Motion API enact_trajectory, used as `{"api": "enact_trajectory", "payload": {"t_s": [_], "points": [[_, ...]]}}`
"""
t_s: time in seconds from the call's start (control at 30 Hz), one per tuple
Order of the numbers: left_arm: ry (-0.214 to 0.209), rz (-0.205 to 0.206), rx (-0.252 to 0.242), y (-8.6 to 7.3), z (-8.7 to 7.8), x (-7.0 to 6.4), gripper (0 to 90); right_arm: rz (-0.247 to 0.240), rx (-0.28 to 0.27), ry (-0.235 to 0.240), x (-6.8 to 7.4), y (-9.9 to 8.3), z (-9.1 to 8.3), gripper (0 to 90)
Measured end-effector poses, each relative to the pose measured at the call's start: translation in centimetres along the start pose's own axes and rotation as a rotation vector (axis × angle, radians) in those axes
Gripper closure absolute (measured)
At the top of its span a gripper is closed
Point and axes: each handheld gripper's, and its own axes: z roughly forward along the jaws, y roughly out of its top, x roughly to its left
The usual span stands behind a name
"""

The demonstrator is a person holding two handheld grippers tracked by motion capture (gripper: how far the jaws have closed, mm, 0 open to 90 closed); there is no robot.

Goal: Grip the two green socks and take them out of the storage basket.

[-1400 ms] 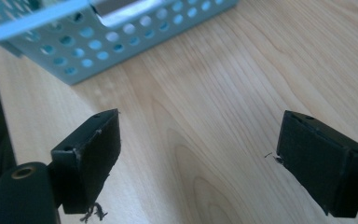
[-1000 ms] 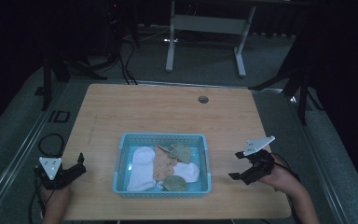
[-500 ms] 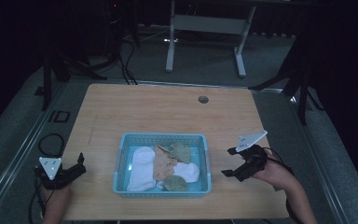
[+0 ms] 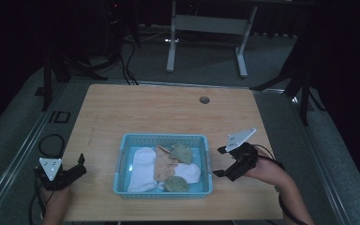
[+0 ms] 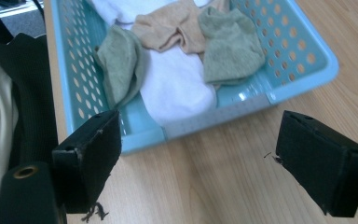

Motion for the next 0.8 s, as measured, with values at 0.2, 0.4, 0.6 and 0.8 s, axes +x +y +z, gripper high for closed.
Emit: {"api": "enact_trajectory", "payload": {"t_s": [0.2,0.4,0.6,0.8], "points": [[-0.001,0.0,0.0,0.0,0.0,0.0,0.4,-0.037,0.022,0.018,0.4,1.2,0.9,14.6],[-0.002,0.002,0.001,0.0,0.0,0.0,0.4,-0.05,0.031,0.036,0.5,2.1,1.7,14.6],[-0.002,0.001,0.001,0.0,0.0,0.0,0.4,-0.076,0.052,0.06,0.9,3.1,3.0,14.7],[-0.004,-0.001,-0.001,0.0,0.0,0.0,0.4,-0.093,0.076,0.101,1.1,3.8,4.2,18.7]]}}
